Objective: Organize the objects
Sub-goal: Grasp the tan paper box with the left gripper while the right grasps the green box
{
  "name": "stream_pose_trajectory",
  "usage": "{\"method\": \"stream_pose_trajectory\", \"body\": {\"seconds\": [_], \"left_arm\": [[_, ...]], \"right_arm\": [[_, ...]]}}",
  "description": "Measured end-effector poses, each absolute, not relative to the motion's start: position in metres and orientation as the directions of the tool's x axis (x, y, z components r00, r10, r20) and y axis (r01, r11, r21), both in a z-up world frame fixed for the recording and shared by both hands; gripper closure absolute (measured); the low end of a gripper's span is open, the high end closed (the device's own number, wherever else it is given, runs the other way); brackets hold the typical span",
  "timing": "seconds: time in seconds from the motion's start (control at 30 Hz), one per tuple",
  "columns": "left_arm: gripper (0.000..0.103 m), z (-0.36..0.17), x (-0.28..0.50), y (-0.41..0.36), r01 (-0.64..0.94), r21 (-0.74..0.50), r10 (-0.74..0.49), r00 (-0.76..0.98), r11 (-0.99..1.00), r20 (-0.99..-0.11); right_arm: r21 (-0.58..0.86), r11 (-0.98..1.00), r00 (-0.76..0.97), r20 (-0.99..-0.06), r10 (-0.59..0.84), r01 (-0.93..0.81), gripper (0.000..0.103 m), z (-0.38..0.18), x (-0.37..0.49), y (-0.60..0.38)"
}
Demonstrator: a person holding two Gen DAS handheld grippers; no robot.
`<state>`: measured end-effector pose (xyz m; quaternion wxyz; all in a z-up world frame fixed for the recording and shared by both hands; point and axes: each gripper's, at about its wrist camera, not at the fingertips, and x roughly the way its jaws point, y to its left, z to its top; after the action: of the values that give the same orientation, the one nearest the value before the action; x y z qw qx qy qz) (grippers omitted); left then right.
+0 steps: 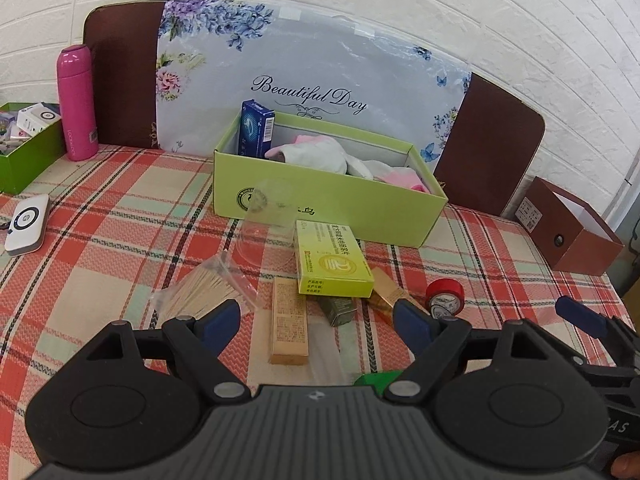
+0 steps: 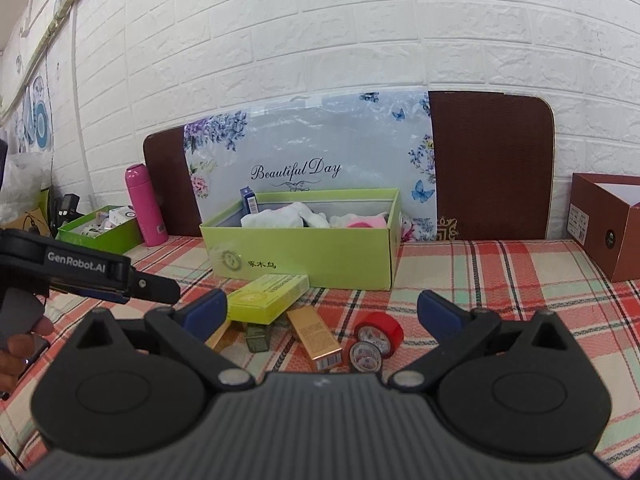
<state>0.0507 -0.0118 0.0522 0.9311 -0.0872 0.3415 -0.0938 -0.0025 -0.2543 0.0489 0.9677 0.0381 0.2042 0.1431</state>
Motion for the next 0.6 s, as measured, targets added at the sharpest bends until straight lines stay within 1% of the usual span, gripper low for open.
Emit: {"method": "stream_pose_trajectory", "body": {"seconds": [0.33, 0.6], "left_arm": [[0.017, 0.030, 0.046, 0.007, 0.064, -0.238, -0.211, 0.717, 0.969, -0.665], [0.017, 0.008, 0.043, 0.022, 0.035, -0.262, -0.212, 0.692, 0.964, -0.690]], "right_arm": [[0.116, 0.946, 0.827, -0.462, 0.321, -0.303, 0.000, 0.025, -0.005, -0.232], [0.122, 0.939, 0.747, -0.576, 0.331, -0.323, 0.000, -0.016, 0.004, -0.209]]}}
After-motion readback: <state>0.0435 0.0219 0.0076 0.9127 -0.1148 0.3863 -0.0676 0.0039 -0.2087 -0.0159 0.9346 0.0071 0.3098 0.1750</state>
